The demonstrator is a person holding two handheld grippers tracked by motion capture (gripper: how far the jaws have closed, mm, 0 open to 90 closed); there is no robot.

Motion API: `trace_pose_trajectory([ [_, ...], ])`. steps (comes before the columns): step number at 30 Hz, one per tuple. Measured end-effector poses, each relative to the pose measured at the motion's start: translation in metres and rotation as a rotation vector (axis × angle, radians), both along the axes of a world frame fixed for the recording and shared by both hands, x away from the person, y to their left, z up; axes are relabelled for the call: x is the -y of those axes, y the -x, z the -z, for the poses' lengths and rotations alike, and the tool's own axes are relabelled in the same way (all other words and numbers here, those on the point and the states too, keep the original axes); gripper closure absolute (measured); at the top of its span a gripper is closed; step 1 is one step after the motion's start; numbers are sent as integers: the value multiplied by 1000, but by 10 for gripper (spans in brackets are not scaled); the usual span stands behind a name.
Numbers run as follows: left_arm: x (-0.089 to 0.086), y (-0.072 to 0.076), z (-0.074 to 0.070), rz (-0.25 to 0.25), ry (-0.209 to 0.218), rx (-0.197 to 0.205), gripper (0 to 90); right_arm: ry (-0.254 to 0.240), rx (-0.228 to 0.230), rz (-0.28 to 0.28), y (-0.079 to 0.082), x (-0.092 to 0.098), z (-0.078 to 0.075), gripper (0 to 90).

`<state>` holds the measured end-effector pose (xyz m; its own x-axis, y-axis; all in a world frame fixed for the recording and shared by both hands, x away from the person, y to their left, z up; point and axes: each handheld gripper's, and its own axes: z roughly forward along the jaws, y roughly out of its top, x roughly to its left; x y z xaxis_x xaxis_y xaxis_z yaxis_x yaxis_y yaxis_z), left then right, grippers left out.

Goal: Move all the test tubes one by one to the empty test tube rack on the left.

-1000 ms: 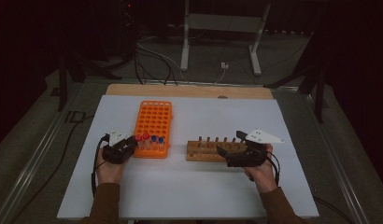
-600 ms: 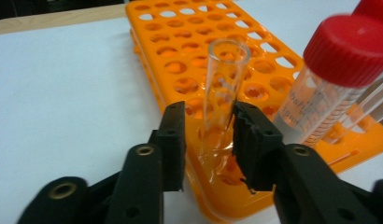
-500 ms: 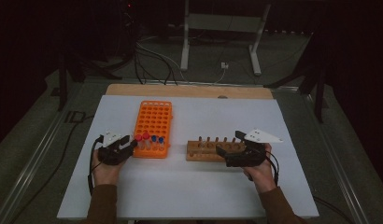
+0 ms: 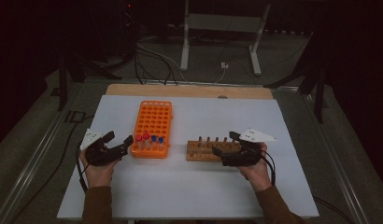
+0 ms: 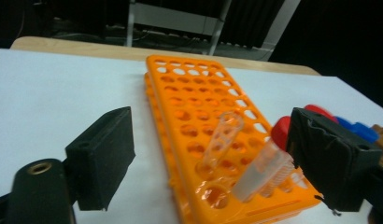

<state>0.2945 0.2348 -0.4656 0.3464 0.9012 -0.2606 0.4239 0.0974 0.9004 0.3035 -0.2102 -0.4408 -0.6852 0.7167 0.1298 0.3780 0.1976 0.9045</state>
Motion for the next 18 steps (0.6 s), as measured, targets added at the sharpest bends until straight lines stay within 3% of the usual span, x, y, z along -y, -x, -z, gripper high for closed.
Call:
trace_pose_trajectory([
  [7,9,3,-9,37,-8,30,15,18,-4,-24,-3,-11,4,163],
  [10,13,6,-13,46,-41,42,6,37,-5,-35,-6,-19,6,212],
  [18,24,9,-21,78,-77,64,6,103,16,-45,-10,-36,18,466],
])
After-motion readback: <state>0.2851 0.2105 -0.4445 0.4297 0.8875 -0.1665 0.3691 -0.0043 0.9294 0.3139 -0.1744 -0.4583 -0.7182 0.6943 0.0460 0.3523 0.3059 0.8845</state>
